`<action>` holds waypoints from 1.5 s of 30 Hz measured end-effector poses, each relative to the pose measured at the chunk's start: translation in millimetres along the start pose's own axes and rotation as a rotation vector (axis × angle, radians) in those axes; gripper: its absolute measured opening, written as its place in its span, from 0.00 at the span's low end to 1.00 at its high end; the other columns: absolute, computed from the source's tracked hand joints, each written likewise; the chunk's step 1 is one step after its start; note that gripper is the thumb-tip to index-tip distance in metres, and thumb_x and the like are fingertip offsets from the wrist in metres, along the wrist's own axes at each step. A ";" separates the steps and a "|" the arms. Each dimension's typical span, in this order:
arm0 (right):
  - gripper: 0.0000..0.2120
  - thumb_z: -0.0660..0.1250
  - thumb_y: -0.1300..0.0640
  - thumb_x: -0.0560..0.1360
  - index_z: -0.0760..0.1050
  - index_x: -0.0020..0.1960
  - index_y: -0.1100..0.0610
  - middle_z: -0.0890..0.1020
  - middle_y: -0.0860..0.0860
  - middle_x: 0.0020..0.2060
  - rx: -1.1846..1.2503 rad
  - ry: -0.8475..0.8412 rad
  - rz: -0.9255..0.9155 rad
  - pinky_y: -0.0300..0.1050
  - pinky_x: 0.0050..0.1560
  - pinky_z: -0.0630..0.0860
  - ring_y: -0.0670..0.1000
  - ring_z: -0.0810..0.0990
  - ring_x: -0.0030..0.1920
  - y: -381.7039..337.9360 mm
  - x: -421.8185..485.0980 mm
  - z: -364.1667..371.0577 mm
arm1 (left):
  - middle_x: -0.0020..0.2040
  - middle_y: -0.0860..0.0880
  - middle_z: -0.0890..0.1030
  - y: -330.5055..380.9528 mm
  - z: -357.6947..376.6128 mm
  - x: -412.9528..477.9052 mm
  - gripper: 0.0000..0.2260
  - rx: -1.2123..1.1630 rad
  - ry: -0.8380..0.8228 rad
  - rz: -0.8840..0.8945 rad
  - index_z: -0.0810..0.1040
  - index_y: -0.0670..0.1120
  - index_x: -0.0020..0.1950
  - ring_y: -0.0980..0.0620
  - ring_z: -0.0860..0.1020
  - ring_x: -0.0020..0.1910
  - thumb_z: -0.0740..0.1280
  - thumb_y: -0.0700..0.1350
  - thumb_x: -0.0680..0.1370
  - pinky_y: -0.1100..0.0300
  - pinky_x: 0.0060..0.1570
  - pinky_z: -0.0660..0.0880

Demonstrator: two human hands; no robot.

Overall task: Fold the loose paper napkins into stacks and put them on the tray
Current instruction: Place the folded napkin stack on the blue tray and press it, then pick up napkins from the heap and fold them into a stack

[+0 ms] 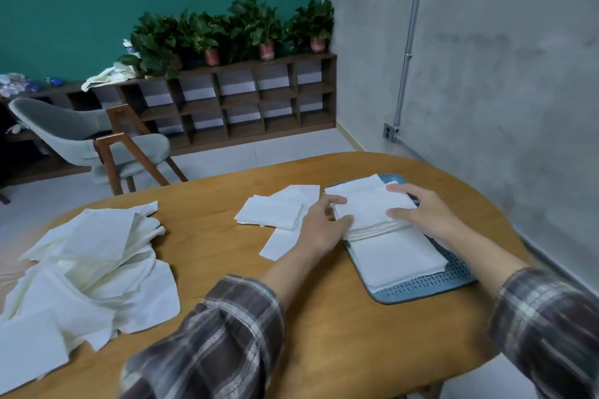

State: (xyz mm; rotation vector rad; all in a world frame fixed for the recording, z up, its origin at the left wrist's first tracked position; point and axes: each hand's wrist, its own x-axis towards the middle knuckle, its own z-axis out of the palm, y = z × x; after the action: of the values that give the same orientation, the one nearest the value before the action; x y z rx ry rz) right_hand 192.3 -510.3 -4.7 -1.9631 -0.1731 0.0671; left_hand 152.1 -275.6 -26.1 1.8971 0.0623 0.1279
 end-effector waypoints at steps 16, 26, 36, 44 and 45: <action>0.24 0.74 0.54 0.79 0.76 0.74 0.48 0.72 0.45 0.75 -0.404 -0.057 -0.035 0.44 0.72 0.63 0.49 0.67 0.77 20.4 10.7 -2.7 | 0.59 0.51 0.75 -6.4 3.7 2.6 0.16 0.378 -0.035 0.152 0.81 0.55 0.62 0.52 0.76 0.57 0.77 0.54 0.76 0.62 0.57 0.73; 0.30 0.54 0.42 0.87 0.51 0.86 0.48 0.48 0.40 0.84 -0.778 -0.257 -0.217 0.39 0.79 0.43 0.42 0.45 0.84 14.9 12.0 10.3 | 0.87 0.47 0.53 -1.8 13.3 8.7 0.31 0.775 -0.274 0.265 0.56 0.47 0.86 0.49 0.50 0.85 0.58 0.60 0.87 0.51 0.82 0.51; 0.31 0.44 0.38 0.87 0.40 0.86 0.46 0.38 0.38 0.83 -0.828 -0.297 -0.194 0.44 0.82 0.36 0.38 0.34 0.82 41.5 13.6 18.7 | 0.86 0.55 0.43 -28.6 22.5 4.6 0.31 0.714 -0.294 0.244 0.47 0.52 0.87 0.58 0.40 0.84 0.53 0.60 0.87 0.66 0.73 0.36; 0.31 0.48 0.39 0.87 0.45 0.86 0.47 0.42 0.43 0.85 -0.890 -0.297 -0.159 0.50 0.84 0.38 0.43 0.38 0.84 13.6 12.6 12.9 | 0.87 0.53 0.46 -9.3 6.3 7.6 0.30 0.640 -0.387 0.211 0.51 0.54 0.87 0.56 0.44 0.85 0.51 0.62 0.87 0.50 0.84 0.46; 0.31 0.50 0.38 0.87 0.49 0.86 0.47 0.44 0.44 0.85 -0.869 -0.275 -0.170 0.51 0.83 0.39 0.44 0.40 0.84 6.9 12.5 12.0 | 0.87 0.53 0.49 -7.0 0.0 8.5 0.28 0.616 -0.348 0.237 0.54 0.54 0.86 0.55 0.47 0.85 0.52 0.62 0.87 0.51 0.84 0.48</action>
State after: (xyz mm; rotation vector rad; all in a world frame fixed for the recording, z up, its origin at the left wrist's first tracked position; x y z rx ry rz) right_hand 203.7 -500.0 -15.3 -2.7878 -0.6315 0.1722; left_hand 160.7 -272.3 -32.3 2.5104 -0.4032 -0.0746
